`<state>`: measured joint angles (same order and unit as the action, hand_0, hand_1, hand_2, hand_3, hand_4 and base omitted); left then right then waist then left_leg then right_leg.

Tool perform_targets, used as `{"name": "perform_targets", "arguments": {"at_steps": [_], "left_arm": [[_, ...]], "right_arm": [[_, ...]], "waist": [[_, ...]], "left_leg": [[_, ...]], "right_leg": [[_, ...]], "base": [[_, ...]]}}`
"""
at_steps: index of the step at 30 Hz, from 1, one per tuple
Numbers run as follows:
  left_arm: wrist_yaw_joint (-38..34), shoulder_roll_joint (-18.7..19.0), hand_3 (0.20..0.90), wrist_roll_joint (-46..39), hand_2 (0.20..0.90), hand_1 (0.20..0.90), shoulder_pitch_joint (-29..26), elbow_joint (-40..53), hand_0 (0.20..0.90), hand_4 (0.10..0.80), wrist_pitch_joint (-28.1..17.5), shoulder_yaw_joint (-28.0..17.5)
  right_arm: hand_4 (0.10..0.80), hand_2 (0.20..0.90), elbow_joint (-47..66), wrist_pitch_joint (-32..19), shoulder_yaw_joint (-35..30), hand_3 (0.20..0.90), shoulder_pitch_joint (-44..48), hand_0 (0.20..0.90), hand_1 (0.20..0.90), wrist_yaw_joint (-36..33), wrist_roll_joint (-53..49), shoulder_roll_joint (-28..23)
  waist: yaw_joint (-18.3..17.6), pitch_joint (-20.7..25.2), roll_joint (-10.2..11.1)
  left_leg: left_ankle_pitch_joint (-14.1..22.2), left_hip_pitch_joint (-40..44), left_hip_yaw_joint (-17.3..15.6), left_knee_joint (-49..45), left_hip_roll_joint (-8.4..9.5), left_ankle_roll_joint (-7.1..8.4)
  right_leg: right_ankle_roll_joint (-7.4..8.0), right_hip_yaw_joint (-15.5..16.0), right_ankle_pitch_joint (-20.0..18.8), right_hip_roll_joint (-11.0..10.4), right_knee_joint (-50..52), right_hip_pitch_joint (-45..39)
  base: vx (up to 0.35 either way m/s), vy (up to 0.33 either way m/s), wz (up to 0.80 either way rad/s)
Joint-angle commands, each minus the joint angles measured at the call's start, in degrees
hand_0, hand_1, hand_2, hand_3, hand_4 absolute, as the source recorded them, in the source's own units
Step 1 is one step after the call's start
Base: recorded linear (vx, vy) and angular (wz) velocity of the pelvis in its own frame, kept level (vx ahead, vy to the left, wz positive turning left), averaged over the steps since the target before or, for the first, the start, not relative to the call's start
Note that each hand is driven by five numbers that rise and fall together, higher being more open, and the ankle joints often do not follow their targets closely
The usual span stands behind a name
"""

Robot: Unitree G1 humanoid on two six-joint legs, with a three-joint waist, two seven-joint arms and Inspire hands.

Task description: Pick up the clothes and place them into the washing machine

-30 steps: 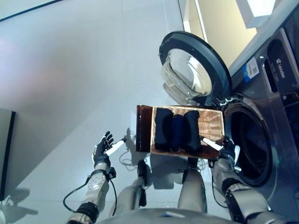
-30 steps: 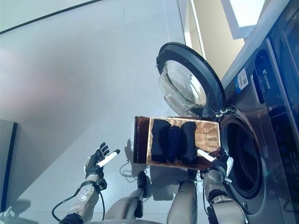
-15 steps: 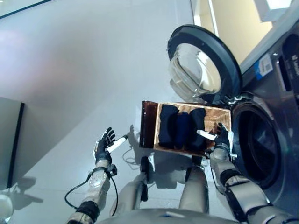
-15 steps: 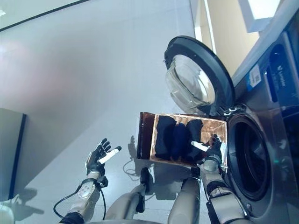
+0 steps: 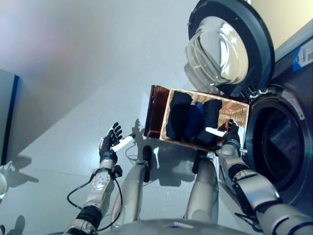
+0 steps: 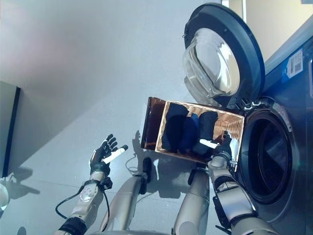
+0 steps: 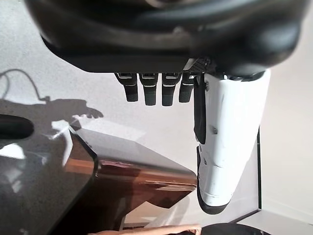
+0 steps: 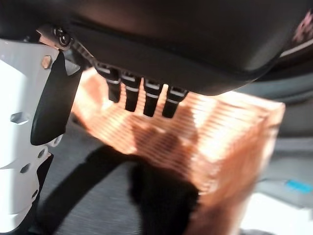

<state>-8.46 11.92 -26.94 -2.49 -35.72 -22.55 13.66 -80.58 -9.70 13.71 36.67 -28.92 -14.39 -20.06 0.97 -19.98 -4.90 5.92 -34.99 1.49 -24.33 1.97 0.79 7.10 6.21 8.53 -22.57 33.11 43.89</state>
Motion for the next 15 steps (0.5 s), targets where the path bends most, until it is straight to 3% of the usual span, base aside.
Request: {"name": "perform_targets", "arguments": {"at_steps": [1,15], "left_arm": [[0.1,4.3,0.9,0.9,0.9,0.9,2.3,8.5,0.9,0.8,-3.1,-4.2],[-0.6,4.4,0.9,0.7,0.9,0.9,0.9,10.4,0.9,0.8,-3.0,-3.4]], "right_arm": [[0.8,0.9,-1.1,-0.3,2.1,0.9,4.0,0.9,0.9,-3.0,2.0,-4.1],[0.8,0.9,-2.4,1.4,4.5,0.9,9.8,0.9,0.9,-2.6,3.4,-4.4]], "waist": [[1.9,2.1,-1.4],[4.5,1.9,-2.8]], "left_leg": [[5.7,-1.2,0.7,-7.3,-1.24,3.76],[6.6,-7.1,1.1,-11.1,0.72,2.33]], "right_leg": [[1.49,-7.1,-9.8,-1.5,-2.5,-2.0],[1.34,-7.5,-8.9,-3.2,0.7,2.0]], "base": [[-0.005,0.053,0.08],[-0.004,0.027,0.07]]}}
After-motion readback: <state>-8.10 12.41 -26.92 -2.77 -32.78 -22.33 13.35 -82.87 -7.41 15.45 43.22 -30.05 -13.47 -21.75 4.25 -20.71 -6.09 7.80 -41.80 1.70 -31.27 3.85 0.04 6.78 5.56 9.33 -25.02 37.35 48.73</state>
